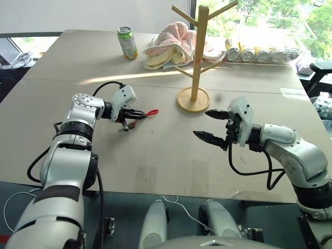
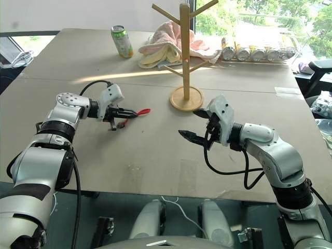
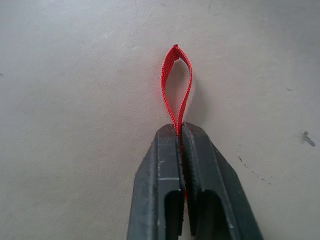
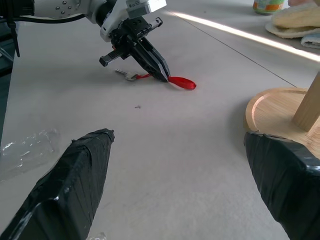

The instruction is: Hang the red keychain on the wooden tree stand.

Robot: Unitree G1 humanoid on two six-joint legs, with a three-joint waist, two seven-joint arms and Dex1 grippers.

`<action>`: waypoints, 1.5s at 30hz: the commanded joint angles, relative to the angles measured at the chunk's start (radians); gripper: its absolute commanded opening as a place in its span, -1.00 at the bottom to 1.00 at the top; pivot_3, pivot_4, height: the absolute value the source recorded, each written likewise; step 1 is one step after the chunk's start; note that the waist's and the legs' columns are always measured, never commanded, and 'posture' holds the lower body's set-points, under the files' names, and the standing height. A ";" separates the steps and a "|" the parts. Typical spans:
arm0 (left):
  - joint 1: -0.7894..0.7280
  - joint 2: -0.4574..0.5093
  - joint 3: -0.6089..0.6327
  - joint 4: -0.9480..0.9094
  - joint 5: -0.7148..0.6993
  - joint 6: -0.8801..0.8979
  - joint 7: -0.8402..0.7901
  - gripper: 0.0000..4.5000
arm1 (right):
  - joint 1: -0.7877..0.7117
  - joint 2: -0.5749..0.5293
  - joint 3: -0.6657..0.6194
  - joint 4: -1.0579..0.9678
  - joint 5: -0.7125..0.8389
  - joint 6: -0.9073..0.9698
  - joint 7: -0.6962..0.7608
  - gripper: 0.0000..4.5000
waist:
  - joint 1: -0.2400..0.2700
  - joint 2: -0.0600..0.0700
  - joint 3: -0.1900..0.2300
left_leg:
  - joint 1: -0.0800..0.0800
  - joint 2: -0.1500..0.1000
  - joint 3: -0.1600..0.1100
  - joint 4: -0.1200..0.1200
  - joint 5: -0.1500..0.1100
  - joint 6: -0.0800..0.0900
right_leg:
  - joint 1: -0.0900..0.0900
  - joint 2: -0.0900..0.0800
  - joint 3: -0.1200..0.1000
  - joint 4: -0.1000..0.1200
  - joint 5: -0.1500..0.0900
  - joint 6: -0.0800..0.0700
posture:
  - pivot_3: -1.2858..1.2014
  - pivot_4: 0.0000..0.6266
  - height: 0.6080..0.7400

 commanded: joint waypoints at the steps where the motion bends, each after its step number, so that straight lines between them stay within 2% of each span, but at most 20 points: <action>1: 0.010 0.011 0.007 -0.002 0.010 -0.006 -0.035 -0.97 | -0.005 -0.007 -0.034 -0.029 0.016 -0.009 -0.003 1.00 | 0.000 0.000 0.000 | 0.000 0.000 0.000 0.000 0.000 0.000 | 0.000 0.000 0.000 0.000 0.000 0.000 | 0.03 -0.52 0.88; 7: 0.026 0.034 0.031 -0.058 -0.017 0.009 -0.060 -0.97 | 0.001 -0.003 -0.036 -0.026 0.011 -0.017 -0.015 1.00 | -0.003 0.000 0.000 | 0.000 0.000 0.000 0.000 0.000 0.000 | 0.000 0.000 0.000 0.000 0.000 0.000 | 0.03 -0.52 0.88; 10: 0.048 0.048 0.059 -0.156 -0.054 0.047 -0.079 -0.97 | 0.011 -0.004 -0.047 -0.042 0.008 -0.018 -0.032 1.00 | -0.003 0.000 0.000 | 0.000 0.000 0.000 0.000 0.000 0.000 | 0.000 0.000 0.000 0.000 0.000 0.000 | 0.03 -0.52 0.88; 15: 0.199 0.066 0.155 -0.604 -0.205 0.253 -0.075 -0.97 | 0.044 -0.008 -0.094 -0.107 0.013 -0.021 -0.081 1.00 | -0.002 0.000 0.000 | -0.001 0.000 -0.001 0.000 0.000 0.000 | 0.000 0.000 0.000 0.000 0.000 0.000 | 0.03 -0.52 0.88; 19: 0.384 -0.037 0.288 -1.167 -0.355 0.455 0.188 -0.97 | 0.065 0.008 -0.137 -0.205 0.025 -0.011 -0.151 1.00 | 0.000 0.000 0.000 | -0.001 0.000 -0.001 0.000 0.000 0.000 | 0.001 -0.001 -0.001 0.000 0.000 0.000 | 0.03 -0.52 0.88; 23: 0.449 -0.119 0.302 -1.381 -0.352 0.474 0.371 -0.97 | 0.026 0.053 -0.144 -0.221 0.005 -0.029 -0.228 1.00 | 0.000 0.000 0.000 | 0.001 0.000 -0.002 0.002 0.000 0.000 | 0.002 -0.001 -0.001 0.001 0.000 0.000 | 0.03 -0.52 0.88; 27: 0.439 -0.155 0.259 -1.435 -0.310 0.423 0.475 -0.97 | -0.025 0.089 -0.147 -0.198 -0.013 -0.047 -0.280 1.00 | -0.003 0.000 0.000 | 0.003 0.000 -0.002 0.002 0.000 0.000 | 0.003 0.000 -0.001 0.001 0.000 0.001 | 0.03 -0.52 0.88; 32: 0.386 -0.169 0.225 -1.400 -0.273 0.344 0.533 -0.97 | -0.070 0.090 -0.165 -0.192 0.002 -0.051 -0.292 1.00 | 0.002 0.000 0.000 | 0.001 0.000 -0.002 0.002 0.000 0.000 | 0.003 0.000 -0.001 0.000 0.000 0.000 | 0.03 -0.52 0.88; 45: 0.339 -0.210 0.119 -1.286 -0.228 0.157 0.526 -0.97 | -0.059 0.068 -0.188 -0.235 0.003 -0.040 -0.317 1.00 | 0.000 0.000 0.000 | 0.002 0.000 -0.002 0.002 0.000 0.000 | 0.003 0.000 -0.001 0.000 0.000 0.000 | 0.03 -0.52 0.88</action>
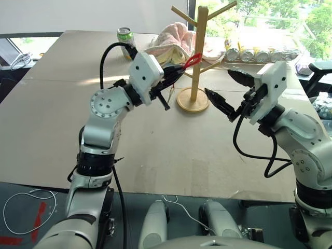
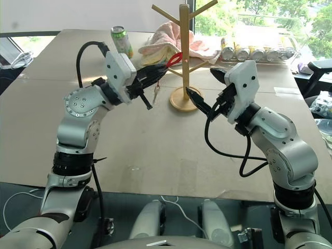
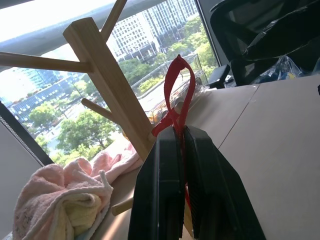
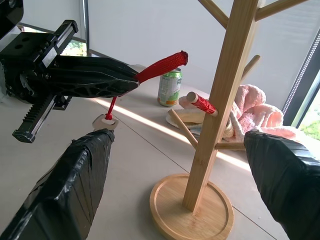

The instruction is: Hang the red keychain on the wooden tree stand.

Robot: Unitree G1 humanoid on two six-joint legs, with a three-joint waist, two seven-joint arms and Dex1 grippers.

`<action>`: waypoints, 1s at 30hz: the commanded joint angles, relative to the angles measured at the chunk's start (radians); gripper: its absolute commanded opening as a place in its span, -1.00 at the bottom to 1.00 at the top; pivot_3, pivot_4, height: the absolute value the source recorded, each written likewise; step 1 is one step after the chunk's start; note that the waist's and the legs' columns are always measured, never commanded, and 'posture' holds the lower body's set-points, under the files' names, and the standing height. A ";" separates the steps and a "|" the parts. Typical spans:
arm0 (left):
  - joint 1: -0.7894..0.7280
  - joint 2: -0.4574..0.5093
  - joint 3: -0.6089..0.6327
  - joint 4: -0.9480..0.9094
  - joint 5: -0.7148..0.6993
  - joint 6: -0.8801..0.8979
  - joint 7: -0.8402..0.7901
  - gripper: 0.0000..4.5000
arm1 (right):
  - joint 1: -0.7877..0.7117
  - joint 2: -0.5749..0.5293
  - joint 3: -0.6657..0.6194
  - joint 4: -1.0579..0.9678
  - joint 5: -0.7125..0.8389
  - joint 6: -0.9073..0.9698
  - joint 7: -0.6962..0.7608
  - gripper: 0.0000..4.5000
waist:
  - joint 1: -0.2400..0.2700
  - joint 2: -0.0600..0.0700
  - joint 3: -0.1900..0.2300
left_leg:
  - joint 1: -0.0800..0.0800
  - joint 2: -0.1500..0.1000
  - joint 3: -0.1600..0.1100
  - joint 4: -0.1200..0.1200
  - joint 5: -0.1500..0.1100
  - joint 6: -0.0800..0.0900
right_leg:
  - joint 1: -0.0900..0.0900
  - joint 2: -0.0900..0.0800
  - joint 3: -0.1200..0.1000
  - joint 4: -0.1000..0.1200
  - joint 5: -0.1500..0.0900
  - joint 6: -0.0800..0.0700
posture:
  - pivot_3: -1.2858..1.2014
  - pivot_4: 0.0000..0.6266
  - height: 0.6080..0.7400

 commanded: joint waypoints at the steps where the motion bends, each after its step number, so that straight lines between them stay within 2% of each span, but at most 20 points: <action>1: -0.026 0.000 -0.013 0.008 0.010 -0.054 -0.002 -0.97 | 0.004 -0.012 -0.035 -0.061 0.012 -0.006 -0.016 1.00 | 0.000 0.000 0.000 | 0.000 0.000 0.000 0.000 0.000 0.000 | 0.000 0.000 0.000 0.000 0.000 0.000 | 0.03 -0.52 0.88; 16: -0.109 -0.027 -0.065 0.184 0.085 -0.189 0.011 -0.97 | 0.034 -0.016 -0.049 -0.104 0.023 0.017 -0.077 1.00 | 0.000 0.000 0.000 | 0.000 0.000 0.000 0.000 0.000 0.000 | 0.000 0.000 0.000 0.000 0.000 0.000 | 0.03 -0.52 0.88; 30: -0.131 -0.030 -0.078 0.230 0.131 -0.218 0.016 -0.97 | 0.029 -0.021 -0.052 -0.103 0.030 0.019 -0.098 1.00 | 0.000 0.000 0.000 | 0.000 0.000 0.000 0.000 0.000 0.000 | 0.000 0.000 0.000 0.000 0.000 0.000 | 0.03 -0.52 0.88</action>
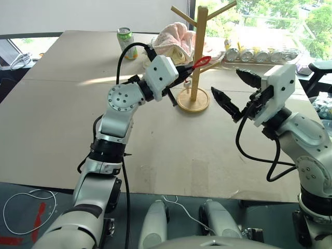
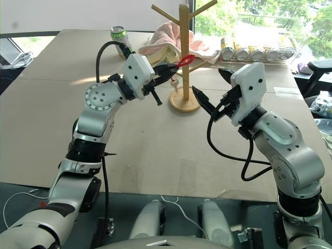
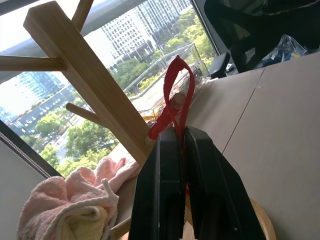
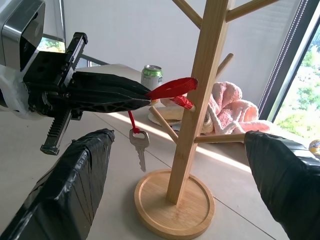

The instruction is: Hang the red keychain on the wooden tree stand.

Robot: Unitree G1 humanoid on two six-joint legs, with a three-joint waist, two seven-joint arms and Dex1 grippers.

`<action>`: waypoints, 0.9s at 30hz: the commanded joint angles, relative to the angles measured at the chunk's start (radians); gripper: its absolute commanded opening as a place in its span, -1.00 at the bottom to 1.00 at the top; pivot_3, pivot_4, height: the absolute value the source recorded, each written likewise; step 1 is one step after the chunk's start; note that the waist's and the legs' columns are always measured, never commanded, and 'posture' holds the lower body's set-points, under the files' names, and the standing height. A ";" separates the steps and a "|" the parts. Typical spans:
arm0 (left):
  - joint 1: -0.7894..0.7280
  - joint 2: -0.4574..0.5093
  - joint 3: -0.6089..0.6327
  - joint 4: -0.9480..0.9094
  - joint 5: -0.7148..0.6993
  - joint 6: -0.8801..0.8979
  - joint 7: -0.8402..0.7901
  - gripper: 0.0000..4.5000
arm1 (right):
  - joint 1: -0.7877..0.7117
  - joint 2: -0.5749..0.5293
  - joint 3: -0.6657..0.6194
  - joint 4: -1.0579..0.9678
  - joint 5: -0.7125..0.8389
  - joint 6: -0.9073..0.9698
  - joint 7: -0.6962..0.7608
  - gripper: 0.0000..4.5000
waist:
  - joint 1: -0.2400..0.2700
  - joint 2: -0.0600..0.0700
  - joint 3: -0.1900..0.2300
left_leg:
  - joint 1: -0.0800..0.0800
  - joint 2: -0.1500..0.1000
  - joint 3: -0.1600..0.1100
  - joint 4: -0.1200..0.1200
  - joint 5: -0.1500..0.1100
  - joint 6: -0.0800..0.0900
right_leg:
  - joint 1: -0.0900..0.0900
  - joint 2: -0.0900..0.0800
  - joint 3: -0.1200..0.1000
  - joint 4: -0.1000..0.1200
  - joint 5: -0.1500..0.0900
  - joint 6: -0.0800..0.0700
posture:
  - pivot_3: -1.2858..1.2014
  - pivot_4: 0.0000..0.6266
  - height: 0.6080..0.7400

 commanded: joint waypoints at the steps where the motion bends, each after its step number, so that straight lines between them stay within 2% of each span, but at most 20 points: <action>1: -0.029 0.008 0.000 -0.010 0.015 -0.023 0.011 -0.97 | -0.011 -0.005 -0.028 -0.039 0.011 -0.005 -0.008 1.00 | 0.000 0.000 0.000 | 0.000 0.000 0.000 0.000 0.000 0.000 | 0.000 0.000 0.000 0.000 0.000 0.000 | 0.03 -0.52 0.88; 17: -0.071 0.011 -0.019 0.080 0.121 -0.088 0.078 -0.97 | -0.018 0.003 -0.020 -0.040 0.018 0.004 -0.030 1.00 | 0.000 0.000 0.000 | 0.000 0.000 0.000 0.000 0.000 0.000 | 0.000 0.000 0.000 0.000 0.000 0.000 | 0.03 -0.52 0.88; 18: -0.071 0.009 -0.016 0.079 0.112 -0.085 0.072 -0.68 | -0.019 0.004 -0.020 -0.040 0.019 0.004 -0.032 1.00 | 0.000 0.000 0.000 | 0.000 0.000 0.000 0.000 0.000 0.000 | 0.000 0.000 0.000 0.000 0.000 0.000 | 0.03 -0.52 0.88; 19: -0.071 0.008 -0.014 0.077 0.103 -0.083 0.067 -0.55 | -0.020 0.005 -0.020 -0.039 0.020 0.004 -0.034 1.00 | 0.000 0.000 0.000 | 0.000 0.000 0.000 0.000 0.000 0.000 | 0.000 0.000 0.000 0.000 0.000 0.000 | 0.03 -0.52 0.88; 21: -0.068 0.008 -0.012 0.069 0.094 -0.078 0.060 -0.15 | -0.019 0.007 -0.019 -0.040 0.022 0.004 -0.036 1.00 | 0.000 0.000 0.000 | 0.000 0.000 0.000 0.000 0.000 0.000 | 0.000 0.000 0.000 0.000 0.000 0.000 | 0.03 -0.52 0.88; 25: -0.059 0.012 -0.007 0.051 0.083 -0.065 0.057 0.79 | -0.017 0.006 -0.019 -0.037 0.025 0.002 -0.032 1.00 | -0.001 0.000 0.000 | 0.000 0.000 0.000 0.000 0.000 0.000 | 0.000 0.000 0.000 0.000 0.000 0.000 | 0.03 -0.52 0.88; 26: -0.053 0.016 -0.003 0.039 0.075 -0.053 0.053 0.93 | -0.018 0.006 -0.018 -0.032 0.027 0.000 -0.029 1.00 | 0.000 0.000 0.000 | 0.000 0.000 0.000 0.000 0.000 0.000 | 0.000 0.000 0.000 0.000 0.000 0.000 | 0.03 -0.52 0.88; 27: -0.047 0.020 0.002 0.025 0.066 -0.039 0.048 0.97 | -0.017 0.006 -0.017 -0.028 0.028 -0.002 -0.026 1.00 | 0.000 0.000 0.000 | 0.000 0.000 0.000 0.000 0.000 0.000 | 0.000 0.000 0.000 0.000 0.000 0.000 | 0.03 -0.52 0.88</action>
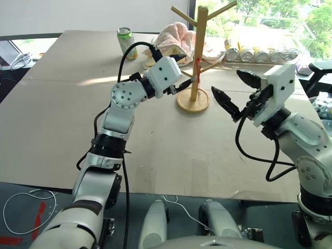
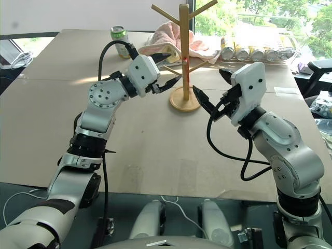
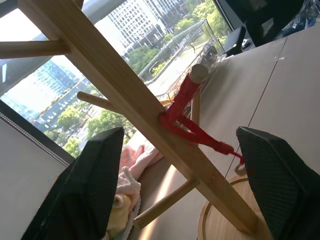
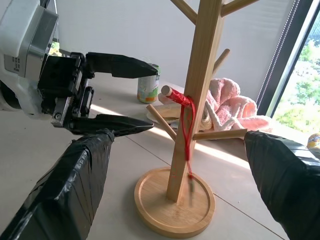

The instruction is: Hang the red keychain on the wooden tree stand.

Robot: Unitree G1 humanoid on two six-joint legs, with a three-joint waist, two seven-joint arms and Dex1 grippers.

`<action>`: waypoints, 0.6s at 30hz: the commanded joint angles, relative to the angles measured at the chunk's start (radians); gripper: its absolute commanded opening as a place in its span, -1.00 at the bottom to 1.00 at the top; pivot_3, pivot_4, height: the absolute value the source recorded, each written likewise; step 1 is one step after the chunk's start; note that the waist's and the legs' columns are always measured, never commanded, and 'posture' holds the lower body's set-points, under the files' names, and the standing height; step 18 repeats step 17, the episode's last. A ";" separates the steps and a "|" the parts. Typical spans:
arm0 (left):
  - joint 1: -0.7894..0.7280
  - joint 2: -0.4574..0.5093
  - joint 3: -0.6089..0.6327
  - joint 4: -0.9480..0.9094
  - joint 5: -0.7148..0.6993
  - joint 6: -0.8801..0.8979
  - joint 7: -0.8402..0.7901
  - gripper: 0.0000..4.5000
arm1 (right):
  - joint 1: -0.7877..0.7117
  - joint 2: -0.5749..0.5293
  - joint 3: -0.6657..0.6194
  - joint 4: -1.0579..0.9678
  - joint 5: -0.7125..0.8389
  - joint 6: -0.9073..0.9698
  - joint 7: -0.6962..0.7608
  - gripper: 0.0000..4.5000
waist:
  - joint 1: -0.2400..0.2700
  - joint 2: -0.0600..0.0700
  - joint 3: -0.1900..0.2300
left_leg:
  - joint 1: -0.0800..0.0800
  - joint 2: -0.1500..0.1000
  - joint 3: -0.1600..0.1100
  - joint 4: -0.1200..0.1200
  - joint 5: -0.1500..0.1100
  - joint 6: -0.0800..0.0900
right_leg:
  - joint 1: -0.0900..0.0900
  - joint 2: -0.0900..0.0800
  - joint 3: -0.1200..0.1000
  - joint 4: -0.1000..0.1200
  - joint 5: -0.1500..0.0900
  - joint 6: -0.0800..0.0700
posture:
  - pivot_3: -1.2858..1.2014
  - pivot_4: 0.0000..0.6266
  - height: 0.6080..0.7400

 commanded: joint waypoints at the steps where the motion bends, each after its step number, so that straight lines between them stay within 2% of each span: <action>1: 0.008 0.020 0.030 -0.087 -0.046 0.044 -0.021 0.97 | -0.017 -0.001 -0.016 -0.024 0.010 -0.019 0.007 1.00 | 0.000 0.000 0.000 | 0.000 0.000 0.000 0.000 0.000 0.000 | 0.000 0.000 0.000 0.000 0.000 0.000 | 0.03 -0.52 0.88; 4: 0.038 0.057 0.050 -0.142 -0.090 0.109 -0.063 0.97 | -0.015 -0.009 -0.017 -0.016 0.012 -0.021 0.024 1.00 | -0.003 0.000 0.000 | 0.000 0.000 0.000 0.000 0.000 0.000 | 0.000 0.000 0.000 0.000 0.000 0.000 | 0.03 -0.52 0.88; 6: 0.067 0.107 0.103 -0.206 -0.197 0.257 -0.121 0.97 | -0.016 -0.030 -0.019 -0.005 0.014 -0.021 0.052 1.00 | -0.006 0.000 0.000 | 0.000 0.000 0.000 0.000 0.000 0.000 | 0.000 0.000 0.000 0.000 0.000 0.000 | 0.03 -0.52 0.88; 8: 0.097 0.207 0.164 -0.269 -0.304 0.457 -0.196 0.97 | -0.019 -0.081 -0.030 0.019 0.031 -0.010 0.117 1.00 | -0.007 0.000 0.000 | 0.000 0.000 0.000 0.000 0.000 0.000 | 0.000 0.000 0.000 0.000 0.000 0.000 | 0.03 -0.52 0.88; 11: 0.150 0.360 0.228 -0.338 -0.431 0.652 -0.310 0.97 | -0.020 -0.174 -0.049 0.064 0.063 0.000 0.226 1.00 | -0.011 0.001 0.001 | 0.001 0.001 0.000 -0.001 0.000 0.000 | -0.001 0.000 0.000 0.000 0.000 0.000 | 0.03 -0.52 0.88; 15: 0.193 0.483 0.307 -0.297 -0.514 0.762 -0.389 0.97 | -0.038 -0.260 -0.071 0.142 0.085 -0.003 0.326 1.00 | 0.002 0.001 0.001 | 0.001 0.000 0.000 -0.001 0.000 0.000 | 0.000 0.000 0.000 0.000 -0.001 0.001 | 0.03 -0.52 0.88; 18: 0.205 0.520 0.325 -0.258 -0.519 0.765 -0.424 0.97 | -0.045 -0.285 -0.071 0.170 0.085 -0.003 0.363 1.00 | 0.008 0.000 0.001 | 0.000 0.000 0.000 0.000 0.000 0.000 | 0.000 -0.001 -0.001 0.000 -0.002 0.003 | 0.03 -0.52 0.88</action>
